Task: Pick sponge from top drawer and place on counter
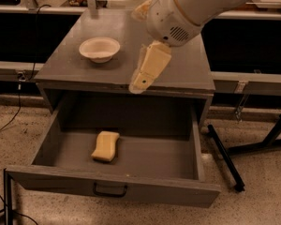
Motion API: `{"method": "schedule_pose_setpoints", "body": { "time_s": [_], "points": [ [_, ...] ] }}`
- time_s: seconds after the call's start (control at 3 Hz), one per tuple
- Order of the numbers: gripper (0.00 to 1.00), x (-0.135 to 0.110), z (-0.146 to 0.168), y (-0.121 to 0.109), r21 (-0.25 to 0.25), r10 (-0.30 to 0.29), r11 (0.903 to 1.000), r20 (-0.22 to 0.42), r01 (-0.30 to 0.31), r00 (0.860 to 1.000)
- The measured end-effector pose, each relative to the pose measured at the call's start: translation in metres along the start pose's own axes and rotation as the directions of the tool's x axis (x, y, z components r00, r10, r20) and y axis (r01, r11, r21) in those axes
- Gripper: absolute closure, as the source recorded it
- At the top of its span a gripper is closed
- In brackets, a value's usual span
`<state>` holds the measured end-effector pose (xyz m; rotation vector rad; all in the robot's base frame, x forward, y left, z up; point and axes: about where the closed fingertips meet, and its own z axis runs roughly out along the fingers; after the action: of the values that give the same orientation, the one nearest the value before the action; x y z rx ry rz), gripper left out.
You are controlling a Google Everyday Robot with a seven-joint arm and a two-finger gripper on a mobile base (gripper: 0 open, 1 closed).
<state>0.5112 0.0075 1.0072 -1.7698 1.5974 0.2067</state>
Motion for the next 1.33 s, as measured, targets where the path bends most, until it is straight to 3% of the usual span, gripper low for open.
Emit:
{"method": "schedule_pose_setpoints", "body": {
  "time_s": [0.33,0.67,1.0,1.33],
  "points": [
    [0.0,0.012,0.052,0.011,-0.103,0.037,0.9942,0.077,-0.028,0.996],
    [0.0,0.024,0.105,0.02,-0.16,0.085,0.9852,0.143,-0.061,0.986],
    [0.0,0.047,0.168,0.033,-0.172,0.137,0.9792,0.17,-0.107,0.976],
    [0.0,0.046,0.168,0.033,-0.171,0.137,0.9795,0.171,-0.108,0.976]
  ]
}}
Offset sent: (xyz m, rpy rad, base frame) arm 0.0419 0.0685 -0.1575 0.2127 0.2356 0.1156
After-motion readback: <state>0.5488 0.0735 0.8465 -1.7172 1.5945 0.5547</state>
